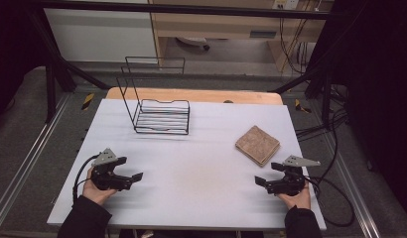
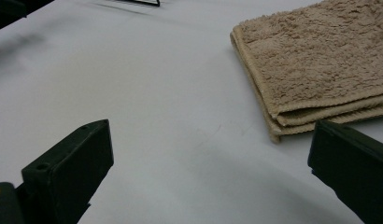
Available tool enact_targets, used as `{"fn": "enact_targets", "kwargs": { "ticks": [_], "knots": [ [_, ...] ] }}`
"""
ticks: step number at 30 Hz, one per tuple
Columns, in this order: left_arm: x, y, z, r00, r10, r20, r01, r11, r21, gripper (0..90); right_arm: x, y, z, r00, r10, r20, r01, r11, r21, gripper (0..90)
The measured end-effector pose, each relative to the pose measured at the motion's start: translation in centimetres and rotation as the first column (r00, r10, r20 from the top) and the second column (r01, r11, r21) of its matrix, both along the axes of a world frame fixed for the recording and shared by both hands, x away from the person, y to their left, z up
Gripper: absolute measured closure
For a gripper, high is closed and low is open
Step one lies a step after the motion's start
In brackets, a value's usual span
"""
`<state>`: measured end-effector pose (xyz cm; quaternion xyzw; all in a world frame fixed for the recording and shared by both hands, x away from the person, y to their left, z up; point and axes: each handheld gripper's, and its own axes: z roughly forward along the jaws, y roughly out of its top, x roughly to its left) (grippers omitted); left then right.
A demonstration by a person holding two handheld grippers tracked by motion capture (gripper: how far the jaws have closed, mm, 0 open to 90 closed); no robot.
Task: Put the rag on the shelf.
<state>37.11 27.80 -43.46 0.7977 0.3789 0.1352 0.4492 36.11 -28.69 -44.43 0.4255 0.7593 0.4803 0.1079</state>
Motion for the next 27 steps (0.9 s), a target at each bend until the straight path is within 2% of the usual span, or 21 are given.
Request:
{"fn": "enact_targets", "kwargs": {
  "ticks": [10,15,22,24,25,27],
  "knots": [
    [0.0,0.2,-0.1,1.0000,0.007,-0.003,-0.007,1.0000,0.002,5.7,0.0,0.1,0.0,1.0000,0.004,0.001,-0.004,1.0000,-0.009,1.6],
    [0.0,0.2,-0.2,1.0000,0.007,-0.004,-0.007,1.0000,0.007,5.7,0.1,0.4,0.2,1.0000,0.003,0.007,-0.003,0.9996,-0.029,2.6],
    [0.0,0.2,-0.1,0.9999,0.014,-0.005,-0.014,0.9999,0.004,5.8,0.9,0.8,0.6,0.9996,-0.013,0.024,0.015,0.9977,-0.066,10.4],
    [0.0,0.2,-0.2,0.9999,0.014,-0.006,-0.014,0.9999,0.005,5.9,1.7,1.1,0.8,0.9993,-0.016,0.034,0.019,0.9954,-0.094,16.4],
    [0.0,0.2,-0.1,0.9999,0.014,-0.006,-0.014,0.9999,0.003,5.9,1.7,1.1,0.8,0.9993,-0.016,0.034,0.019,0.9954,-0.094,16.4],
    [0.0,0.1,-0.1,0.9999,0.014,-0.004,-0.014,0.9999,0.005,6.0,2.9,1.5,0.7,0.9994,-0.018,0.030,0.022,0.9911,-0.131,24.1]
  ]
}}
